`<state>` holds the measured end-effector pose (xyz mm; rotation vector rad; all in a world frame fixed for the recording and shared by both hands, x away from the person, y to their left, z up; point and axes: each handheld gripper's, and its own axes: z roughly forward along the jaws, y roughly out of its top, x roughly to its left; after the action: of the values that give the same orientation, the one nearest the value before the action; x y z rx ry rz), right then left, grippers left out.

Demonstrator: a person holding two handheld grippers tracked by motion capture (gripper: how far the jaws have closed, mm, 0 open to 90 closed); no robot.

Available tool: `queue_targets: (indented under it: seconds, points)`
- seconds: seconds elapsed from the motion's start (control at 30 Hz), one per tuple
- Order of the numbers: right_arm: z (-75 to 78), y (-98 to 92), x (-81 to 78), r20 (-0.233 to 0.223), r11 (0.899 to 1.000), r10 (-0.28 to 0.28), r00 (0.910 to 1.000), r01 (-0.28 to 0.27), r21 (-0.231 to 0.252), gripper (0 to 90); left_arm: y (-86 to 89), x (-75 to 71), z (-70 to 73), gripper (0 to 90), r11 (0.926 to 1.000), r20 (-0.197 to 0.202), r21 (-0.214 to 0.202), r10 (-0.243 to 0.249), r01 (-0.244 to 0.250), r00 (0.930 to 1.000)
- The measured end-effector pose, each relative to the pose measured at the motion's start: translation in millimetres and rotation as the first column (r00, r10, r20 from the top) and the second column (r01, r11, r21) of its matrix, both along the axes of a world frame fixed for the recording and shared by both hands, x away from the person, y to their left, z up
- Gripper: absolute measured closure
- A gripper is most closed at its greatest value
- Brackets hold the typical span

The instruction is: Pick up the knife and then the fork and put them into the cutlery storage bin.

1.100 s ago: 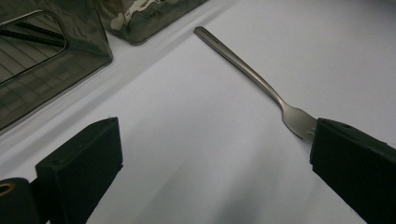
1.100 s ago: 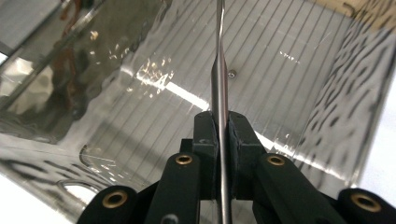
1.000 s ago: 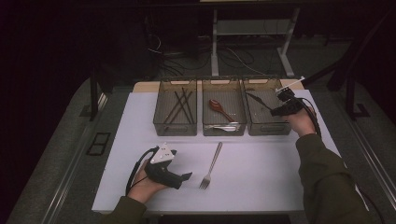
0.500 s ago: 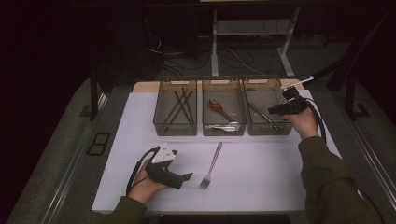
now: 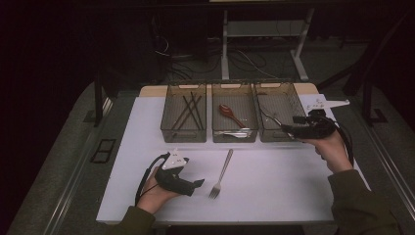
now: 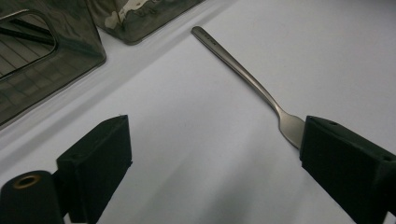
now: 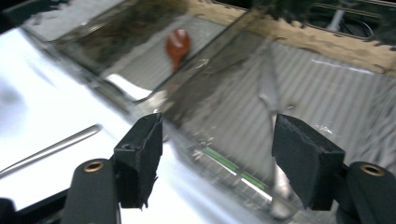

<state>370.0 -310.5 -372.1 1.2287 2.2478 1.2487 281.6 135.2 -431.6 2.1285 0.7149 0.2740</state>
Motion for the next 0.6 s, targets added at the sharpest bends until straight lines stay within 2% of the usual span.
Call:
queue_targets:
  seconds: [0.1, 0.13, 0.27, 0.43, 0.53, 0.6]
  points:
    - [-6.7, 5.3, -18.5, 0.029, 1.0, -0.009, 0.9995, 0.01, -0.03, 27.1, -2.9, 0.5, 0.5, 13.7, 0.9998, -0.01, -0.009, 0.016, -0.016, 0.9998]
    - [-9.7, 6.6, -24.2, 0.035, 0.999, -0.004, 0.9994, 0.005, -0.033, 25.7, -2.8, 1.4, 1.3, 14.5, 0.9999, -0.012, 0.005, 0.011, -0.011, 0.9999]
    - [-22.4, 11.0, -43.6, 0.041, 1.0, 0.013, 0.9991, -0.012, -0.02, 22.2, -6.4, 3.1, 3.0, 22.8, 0.9996, -0.03, -0.01, 0.028, -0.028, 0.9992]
    - [-37.5, 20.6, -64.4, 0.053, 0.999, 0.034, 0.998, -0.031, -0.044, 19.2, -13.0, 5.9, 6.1, 35.6, 0.9998, -0.052, -0.009, 0.017, -0.018, 0.9985]
    - [-45.7, 26.7, -75.6, 0.05, 0.996, 0.063, 0.9968, -0.06, -0.06, 18.7, -21.0, 8.1, 7.6, 41.7, 0.9998, -0.068, -0.017, 0.008, -0.009, 0.9977]
    - [-51.0, 29.4, -81.0, 0.047, 0.995, 0.083, 0.9955, -0.079, -0.063, 18.6, -28.5, 9.2, 7.5, 44.7, 1.0, -0.066, -0.007, -0.004, 0.004, 0.9978]
